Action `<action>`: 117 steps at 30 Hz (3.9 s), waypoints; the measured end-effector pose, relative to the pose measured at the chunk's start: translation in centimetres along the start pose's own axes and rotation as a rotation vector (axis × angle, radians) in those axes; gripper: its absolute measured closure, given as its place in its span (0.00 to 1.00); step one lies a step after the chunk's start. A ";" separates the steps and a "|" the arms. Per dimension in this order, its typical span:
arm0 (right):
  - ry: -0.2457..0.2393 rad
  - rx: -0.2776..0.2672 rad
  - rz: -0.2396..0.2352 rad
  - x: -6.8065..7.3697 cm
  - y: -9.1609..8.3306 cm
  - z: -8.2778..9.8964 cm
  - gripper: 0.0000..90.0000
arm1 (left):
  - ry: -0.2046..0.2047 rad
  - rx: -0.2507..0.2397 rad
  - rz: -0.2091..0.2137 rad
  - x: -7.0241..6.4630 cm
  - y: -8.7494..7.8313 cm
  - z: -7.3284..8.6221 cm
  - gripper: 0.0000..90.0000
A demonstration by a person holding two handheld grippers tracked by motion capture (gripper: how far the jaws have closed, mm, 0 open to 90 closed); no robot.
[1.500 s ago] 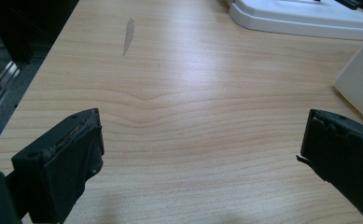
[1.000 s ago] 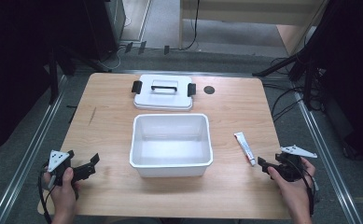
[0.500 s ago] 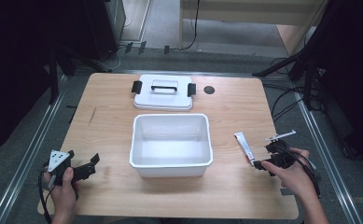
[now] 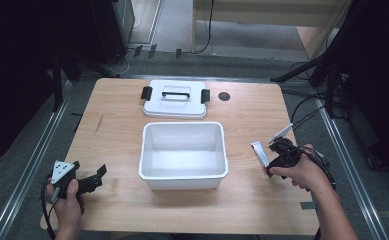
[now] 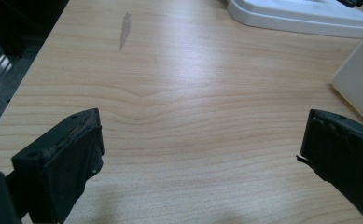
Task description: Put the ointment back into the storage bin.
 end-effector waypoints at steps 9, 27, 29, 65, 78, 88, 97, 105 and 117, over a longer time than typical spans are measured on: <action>0.004 0.046 -0.047 0.4 0.9 -2.1 0.47 | 0.001 0.006 0.004 0.0 0.0 0.0 0.00; 0.109 0.030 -0.045 0.1 2.2 -3.9 0.66 | 0.001 0.009 0.003 0.0 0.1 0.0 0.00; 0.104 0.041 -0.033 0.1 2.4 -4.0 0.68 | 0.001 0.009 0.004 0.0 0.1 0.0 0.00; -0.015 -0.023 -0.049 2.3 -2.2 -4.5 0.80 | -0.006 0.012 0.005 0.1 0.1 0.0 0.00; -0.112 -0.042 -0.069 6.2 -7.0 -6.4 0.80 | -0.006 0.013 0.006 0.1 0.1 0.0 0.00; -0.173 -0.041 -0.071 8.9 -9.2 -7.8 0.80 | -0.007 0.014 0.007 0.1 0.1 0.0 0.00; -0.247 -0.030 -0.086 11.7 -9.7 -8.6 0.80 | -0.007 0.012 0.006 0.1 0.2 0.0 0.00; -0.343 -0.024 -0.114 14.5 -9.8 -9.0 0.80 | -0.007 0.015 0.008 0.1 0.2 -0.1 0.00; -0.705 -0.029 -0.174 17.5 -9.0 -8.8 0.80 | -0.007 0.015 0.008 0.1 0.2 -0.1 0.00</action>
Point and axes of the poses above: each handheld gripper's, and its own axes: y roughly forward along the jaws, z roughly out of its underside, x roughly to its left, the point moved 1 cm from there along y, roughly forward along the jaws, and after that the axes turned 13 degrees about -z, right-handed, at the moved point
